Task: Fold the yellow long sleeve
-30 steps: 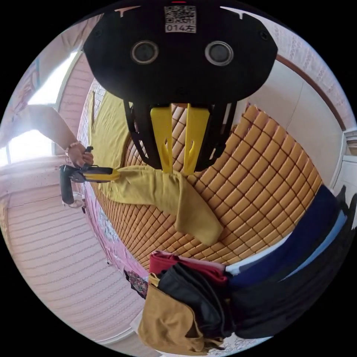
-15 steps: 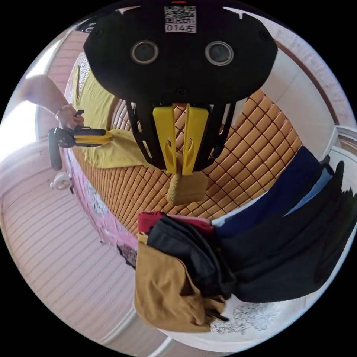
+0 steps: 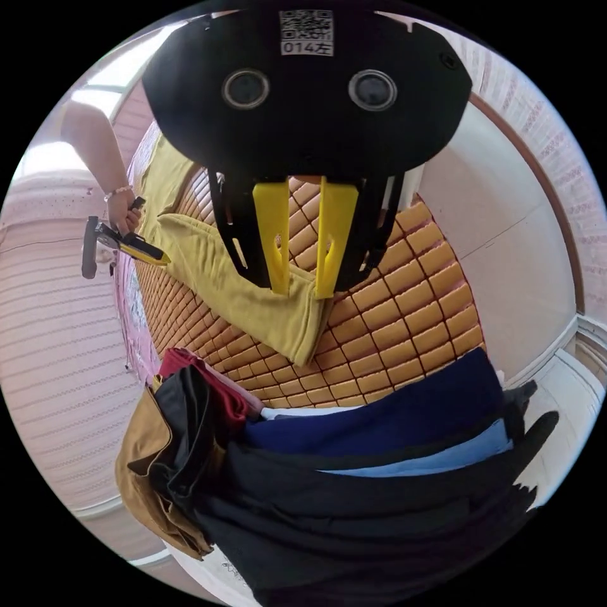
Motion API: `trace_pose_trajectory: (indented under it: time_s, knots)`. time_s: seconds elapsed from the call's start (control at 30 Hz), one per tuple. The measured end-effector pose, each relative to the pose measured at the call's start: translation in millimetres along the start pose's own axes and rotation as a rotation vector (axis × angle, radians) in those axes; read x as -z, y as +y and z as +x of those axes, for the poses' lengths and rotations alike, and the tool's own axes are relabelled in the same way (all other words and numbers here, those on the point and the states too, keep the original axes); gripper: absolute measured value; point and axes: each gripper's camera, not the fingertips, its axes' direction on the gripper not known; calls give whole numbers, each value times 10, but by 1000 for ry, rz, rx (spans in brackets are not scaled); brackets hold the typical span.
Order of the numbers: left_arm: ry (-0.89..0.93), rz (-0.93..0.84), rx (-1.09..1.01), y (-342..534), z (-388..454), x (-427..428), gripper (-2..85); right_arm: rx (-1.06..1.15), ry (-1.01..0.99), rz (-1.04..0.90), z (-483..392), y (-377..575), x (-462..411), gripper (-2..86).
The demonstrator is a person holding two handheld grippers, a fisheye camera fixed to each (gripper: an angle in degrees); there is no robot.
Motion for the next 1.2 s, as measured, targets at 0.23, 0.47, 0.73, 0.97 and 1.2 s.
trace_pose_trajectory:
  time_s: [0.23,0.47,0.73,0.97,1.2]
  knots:
    - [-153,-138,-213,-202,247,-222,-5,-115,99,-8,-48,-79,50,42]
    - [-7,-115,-46,-90,94,-198,-8,-362,-104,143,136,398,358,11]
    - [16,-249,-359,810,1022,-10,-7,-642,-148,102,71,2591,871,9]
    - [64,-617,-752,2069,2138,-710,35,-1120,-24,-221,-70,4595,975,81]
    - [-185,-667,-1168,2931,2520,-1143,13,-1230,-109,-232,-263,5301,849,91]
